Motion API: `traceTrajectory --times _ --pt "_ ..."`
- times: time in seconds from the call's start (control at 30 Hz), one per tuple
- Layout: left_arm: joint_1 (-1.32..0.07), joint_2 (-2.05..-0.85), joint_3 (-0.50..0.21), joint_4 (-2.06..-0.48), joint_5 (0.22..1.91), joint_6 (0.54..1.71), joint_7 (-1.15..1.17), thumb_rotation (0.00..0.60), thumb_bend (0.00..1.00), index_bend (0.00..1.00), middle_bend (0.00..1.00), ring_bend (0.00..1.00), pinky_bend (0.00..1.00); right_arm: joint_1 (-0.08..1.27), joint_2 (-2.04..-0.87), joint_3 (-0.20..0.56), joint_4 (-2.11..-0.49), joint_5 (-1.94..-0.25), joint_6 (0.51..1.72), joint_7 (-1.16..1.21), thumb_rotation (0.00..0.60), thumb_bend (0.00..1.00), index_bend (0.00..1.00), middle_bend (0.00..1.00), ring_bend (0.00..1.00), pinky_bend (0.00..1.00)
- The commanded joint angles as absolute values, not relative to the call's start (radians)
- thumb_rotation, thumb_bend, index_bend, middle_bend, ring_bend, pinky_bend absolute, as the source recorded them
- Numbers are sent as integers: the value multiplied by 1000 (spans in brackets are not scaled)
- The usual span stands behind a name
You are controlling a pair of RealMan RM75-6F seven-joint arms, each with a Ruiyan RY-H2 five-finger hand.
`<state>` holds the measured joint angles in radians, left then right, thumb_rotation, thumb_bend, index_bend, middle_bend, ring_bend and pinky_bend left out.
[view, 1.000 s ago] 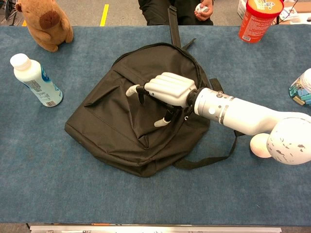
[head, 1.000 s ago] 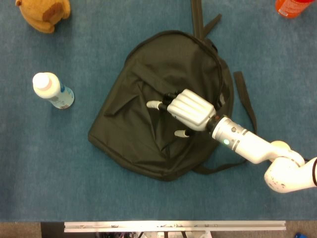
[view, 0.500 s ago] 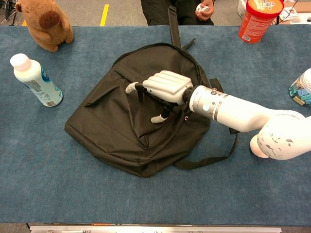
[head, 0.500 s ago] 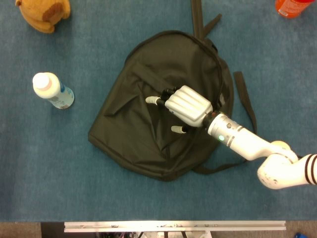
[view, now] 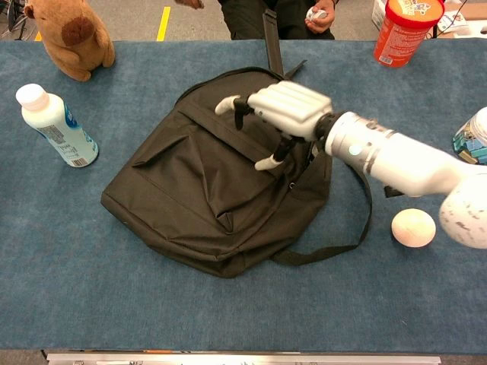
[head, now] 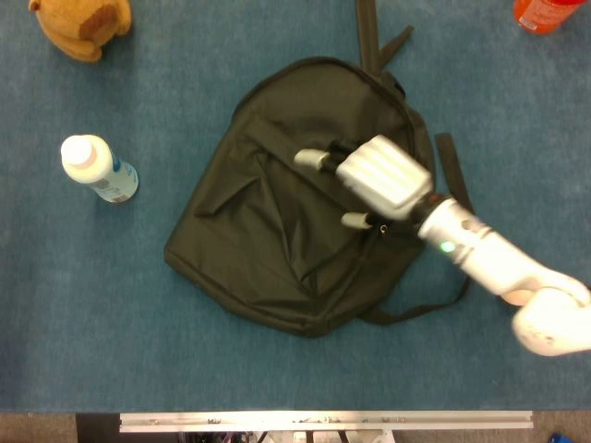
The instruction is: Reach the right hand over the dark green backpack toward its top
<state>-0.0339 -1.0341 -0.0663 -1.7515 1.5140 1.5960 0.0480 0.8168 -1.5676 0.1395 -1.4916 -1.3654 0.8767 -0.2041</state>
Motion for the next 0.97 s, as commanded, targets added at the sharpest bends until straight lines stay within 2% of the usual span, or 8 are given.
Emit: traceTrajectory --times 0.03,0.17,0.33,0.4,0.6,0.97 --pt "-41 -1039 -67 -1738 1513 1583 50 600 326 252 249 213 146 704 -1386 125 -1626 -1392 1026 -221 600 101 189 367 247 377" --pt "-56 -1047 -73 -1722 1521 1572 37 600 326 252 246 213 145 606 -1219 76 -1712 -1422 1134 -277 600 102 189 367 247 378" --pt "-71 -1055 -73 -1718 1516 1544 46 600 326 252 245 213 146 484 -1099 30 -1747 -1438 1267 -277 600 105 210 367 247 377" --pt "-76 -1051 -67 -1724 1509 1523 58 600 326 252 243 213 146 438 -1077 15 -1743 -1443 1317 -268 600 106 240 367 247 378" --pt "-69 -1039 -52 -1750 1513 1522 82 600 325 252 243 213 146 315 -1045 -19 -1718 -1448 1432 -214 600 107 242 367 247 377" --pt "-67 -1048 -53 -1767 1524 1538 96 600 326 255 247 214 146 226 -1010 -29 -1727 -1477 1495 -197 600 108 242 367 247 378"
